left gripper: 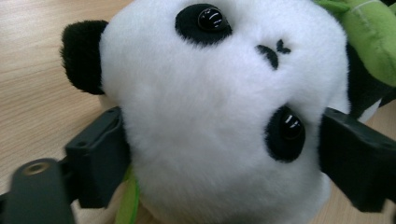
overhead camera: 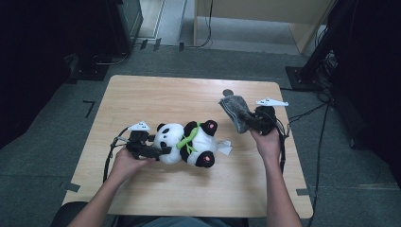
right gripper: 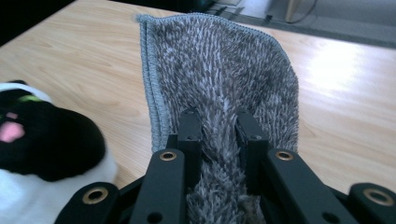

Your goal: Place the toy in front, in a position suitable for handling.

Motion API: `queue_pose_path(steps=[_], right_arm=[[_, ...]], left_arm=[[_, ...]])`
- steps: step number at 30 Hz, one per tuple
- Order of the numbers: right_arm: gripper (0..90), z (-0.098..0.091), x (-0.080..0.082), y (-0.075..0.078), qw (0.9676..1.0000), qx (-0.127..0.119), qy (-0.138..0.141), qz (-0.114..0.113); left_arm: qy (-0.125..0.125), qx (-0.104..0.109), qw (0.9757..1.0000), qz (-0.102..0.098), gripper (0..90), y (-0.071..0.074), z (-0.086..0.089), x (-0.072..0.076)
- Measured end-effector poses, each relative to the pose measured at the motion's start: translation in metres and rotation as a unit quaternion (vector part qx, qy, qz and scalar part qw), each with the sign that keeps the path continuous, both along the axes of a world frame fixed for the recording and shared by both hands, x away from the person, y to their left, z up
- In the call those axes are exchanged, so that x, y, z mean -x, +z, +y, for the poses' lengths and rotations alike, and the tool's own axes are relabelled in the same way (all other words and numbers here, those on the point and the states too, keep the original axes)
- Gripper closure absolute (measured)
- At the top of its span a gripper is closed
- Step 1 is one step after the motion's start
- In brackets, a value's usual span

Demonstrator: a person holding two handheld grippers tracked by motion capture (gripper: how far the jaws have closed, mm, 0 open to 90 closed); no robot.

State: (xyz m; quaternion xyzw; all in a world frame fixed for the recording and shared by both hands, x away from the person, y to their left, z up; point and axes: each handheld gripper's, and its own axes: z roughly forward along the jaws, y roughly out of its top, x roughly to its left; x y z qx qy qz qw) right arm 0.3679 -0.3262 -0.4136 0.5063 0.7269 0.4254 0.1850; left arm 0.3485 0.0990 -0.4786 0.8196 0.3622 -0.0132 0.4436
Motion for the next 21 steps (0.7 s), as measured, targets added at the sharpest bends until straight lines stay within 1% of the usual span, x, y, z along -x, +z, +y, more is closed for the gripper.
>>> queue_pose_path(steps=[3,5,8,12,14,15,18,21], right_arm=[[76.5,0.007,0.001,0.007,0.9999,-0.002,0.010,-0.003],[76.5,0.011,0.001,0.011,0.9999,-0.002,0.015,-0.003],[76.2,0.022,0.001,0.020,0.9995,-0.006,0.030,-0.003],[76.4,0.040,0.002,0.032,0.9984,-0.008,0.056,-0.010],[76.6,0.050,0.001,0.037,0.9974,-0.008,0.071,-0.008],[76.7,0.056,0.001,0.041,0.9971,-0.010,0.076,-0.001],[76.9,0.071,0.001,0.047,0.9963,-0.008,0.085,0.004],[76.8,0.084,0.002,0.054,0.9950,-0.009,0.100,0.001]], left_arm=[[0.006,-0.003,1.0000,0.001,20.4,0.002,0.000,0.002],[0.011,-0.005,0.9999,0.000,21.7,0.003,-0.001,0.003],[0.016,-0.009,0.9998,-0.002,21.9,0.005,-0.002,0.005],[0.023,-0.004,0.9997,-0.008,20.8,0.004,-0.003,0.009],[0.025,-0.001,0.9996,-0.013,20.1,0.002,-0.003,0.010],[0.026,0.001,0.9996,-0.014,19.9,0.002,-0.002,0.010],[0.028,0.004,0.9995,-0.014,19.1,0.001,-0.002,0.010],[0.029,0.003,0.9995,-0.013,18.2,0.001,-0.002,0.010]])
